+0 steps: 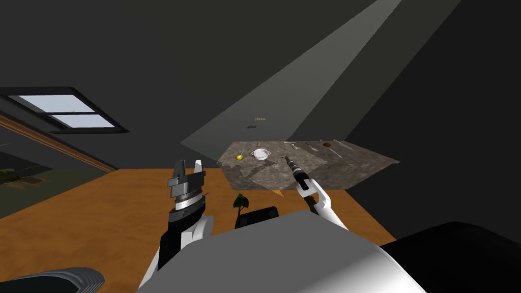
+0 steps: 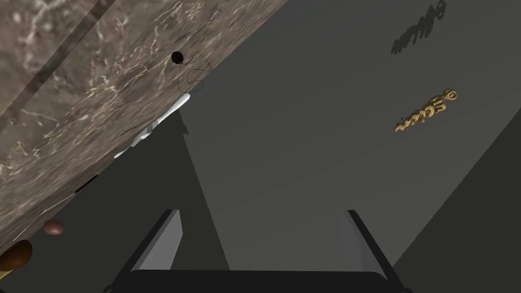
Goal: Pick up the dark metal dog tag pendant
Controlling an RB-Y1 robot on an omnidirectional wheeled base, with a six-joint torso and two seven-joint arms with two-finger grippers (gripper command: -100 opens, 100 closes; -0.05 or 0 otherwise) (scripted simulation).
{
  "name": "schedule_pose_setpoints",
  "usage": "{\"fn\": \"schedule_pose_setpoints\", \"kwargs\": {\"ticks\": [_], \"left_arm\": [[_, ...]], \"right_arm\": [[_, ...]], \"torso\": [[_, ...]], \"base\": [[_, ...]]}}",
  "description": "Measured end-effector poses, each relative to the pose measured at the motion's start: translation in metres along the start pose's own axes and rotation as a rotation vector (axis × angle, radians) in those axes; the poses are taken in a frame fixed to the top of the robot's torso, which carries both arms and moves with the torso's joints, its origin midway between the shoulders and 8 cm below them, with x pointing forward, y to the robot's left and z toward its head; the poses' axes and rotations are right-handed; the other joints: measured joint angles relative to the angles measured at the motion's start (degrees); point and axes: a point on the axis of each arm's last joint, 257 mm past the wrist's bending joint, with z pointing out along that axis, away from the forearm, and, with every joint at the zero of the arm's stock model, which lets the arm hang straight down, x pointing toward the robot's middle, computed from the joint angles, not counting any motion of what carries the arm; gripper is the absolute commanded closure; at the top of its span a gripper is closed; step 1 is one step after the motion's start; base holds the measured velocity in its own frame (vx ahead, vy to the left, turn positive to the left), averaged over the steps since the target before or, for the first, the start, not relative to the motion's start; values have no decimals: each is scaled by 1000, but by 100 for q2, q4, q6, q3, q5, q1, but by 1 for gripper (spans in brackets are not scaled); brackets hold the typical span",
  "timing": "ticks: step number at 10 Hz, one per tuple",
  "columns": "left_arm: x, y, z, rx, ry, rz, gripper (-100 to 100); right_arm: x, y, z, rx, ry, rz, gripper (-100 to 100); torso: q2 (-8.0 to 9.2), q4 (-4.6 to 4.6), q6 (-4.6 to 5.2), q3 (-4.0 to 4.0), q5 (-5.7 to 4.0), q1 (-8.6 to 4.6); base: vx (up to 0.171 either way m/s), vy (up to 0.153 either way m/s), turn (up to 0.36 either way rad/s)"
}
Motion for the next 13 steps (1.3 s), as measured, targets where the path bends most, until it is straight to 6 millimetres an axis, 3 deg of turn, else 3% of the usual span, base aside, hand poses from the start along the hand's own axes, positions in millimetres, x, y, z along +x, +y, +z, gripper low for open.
{"fn": "schedule_pose_setpoints", "kwargs": {"ticks": [5, 13], "left_arm": [[0, 0, 0, 0, 0, 0, 0], [0, 0, 0, 0, 0, 0, 0]], "right_arm": [[5, -51, 14, 148, 19, -126, -100], [-2, -132, 29, 376, 26, -316, -100]], "torso": [[-9, -2, 3, -5, 0, -3], [-11, -3, 6, -6, -1, -7]], "base": [[5, 35, 134], [13, 37, 108]]}}
